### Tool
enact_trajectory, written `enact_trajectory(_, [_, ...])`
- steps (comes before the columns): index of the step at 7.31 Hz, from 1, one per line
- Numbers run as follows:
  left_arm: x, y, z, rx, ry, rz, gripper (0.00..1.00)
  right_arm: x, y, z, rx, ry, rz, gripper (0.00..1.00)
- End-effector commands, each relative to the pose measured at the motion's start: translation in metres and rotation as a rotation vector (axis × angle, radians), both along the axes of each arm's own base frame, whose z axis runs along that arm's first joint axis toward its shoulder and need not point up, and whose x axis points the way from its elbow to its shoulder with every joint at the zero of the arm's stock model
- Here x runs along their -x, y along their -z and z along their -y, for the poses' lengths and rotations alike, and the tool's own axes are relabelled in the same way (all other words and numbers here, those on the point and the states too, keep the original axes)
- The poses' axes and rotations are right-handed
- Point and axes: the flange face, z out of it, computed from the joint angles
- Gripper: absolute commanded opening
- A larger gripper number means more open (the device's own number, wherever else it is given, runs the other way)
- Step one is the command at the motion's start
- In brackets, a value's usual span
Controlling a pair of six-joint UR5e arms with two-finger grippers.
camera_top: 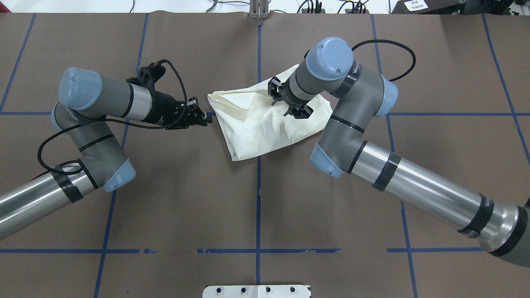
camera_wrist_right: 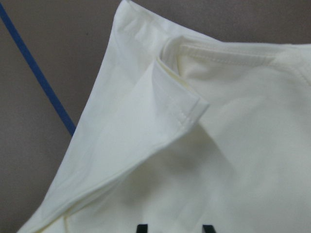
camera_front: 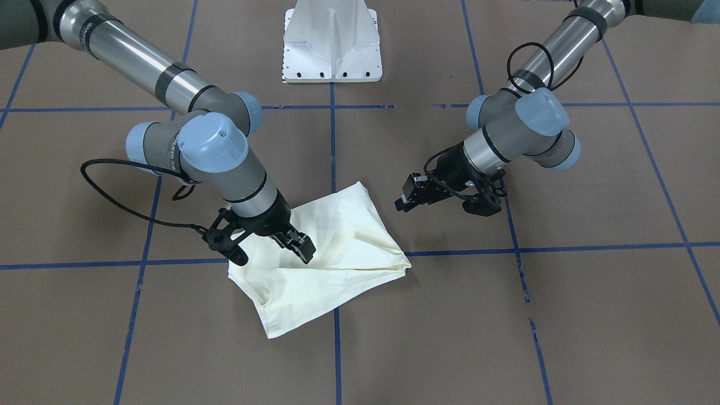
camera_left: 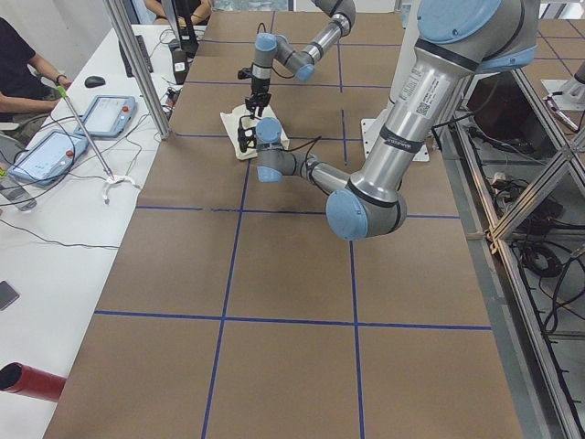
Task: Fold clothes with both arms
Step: 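Release the bundle with the right gripper and raise it away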
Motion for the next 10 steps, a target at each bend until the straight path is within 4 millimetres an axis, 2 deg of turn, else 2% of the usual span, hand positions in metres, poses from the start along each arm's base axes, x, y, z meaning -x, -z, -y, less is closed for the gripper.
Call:
enact_trajectory(1, [0.001, 0.001, 0.001, 0.001, 0.003, 0.001, 0.29, 0.026, -0.015, 0.002, -0.052, 0.007, -0.072, 0.00])
enact_trajectory(2, [0.003, -0.001, 0.003, 0.003, 0.007, 0.003, 0.29, 0.039, -0.005, 0.036, -0.075, -0.027, -0.124, 0.00])
enact_trajectory(3, [0.004, -0.001, 0.004, 0.003, 0.009, 0.003, 0.29, 0.043, 0.013, 0.069, -0.079, -0.044, -0.149, 0.00])
enact_trajectory(4, [0.004, -0.001, 0.004, 0.003, 0.011, 0.003, 0.29, 0.032, 0.009, 0.092, -0.103, -0.056, -0.157, 0.00])
enact_trajectory(5, [0.004, -0.001, 0.005, 0.004, 0.011, 0.005, 0.29, 0.015, -0.002, 0.116, -0.133, -0.067, -0.168, 0.00])
enact_trajectory(6, [0.003, 0.000, 0.004, 0.006, 0.011, 0.002, 0.29, -0.004, -0.004, 0.136, -0.152, -0.076, -0.188, 0.00])
enact_trajectory(7, [-0.001, 0.016, 0.008, 0.035, 0.035, -0.022, 0.29, -0.013, -0.009, 0.146, -0.152, -0.090, -0.198, 0.00])
enact_trajectory(9, [-0.022, 0.071, 0.026, 0.084, 0.083, -0.010, 0.29, -0.028, -0.006, 0.158, -0.150, -0.110, -0.195, 0.00])
enact_trajectory(10, [-0.040, 0.078, 0.017, 0.086, 0.081, -0.001, 0.29, -0.037, -0.006, 0.164, -0.143, -0.112, -0.188, 0.00])
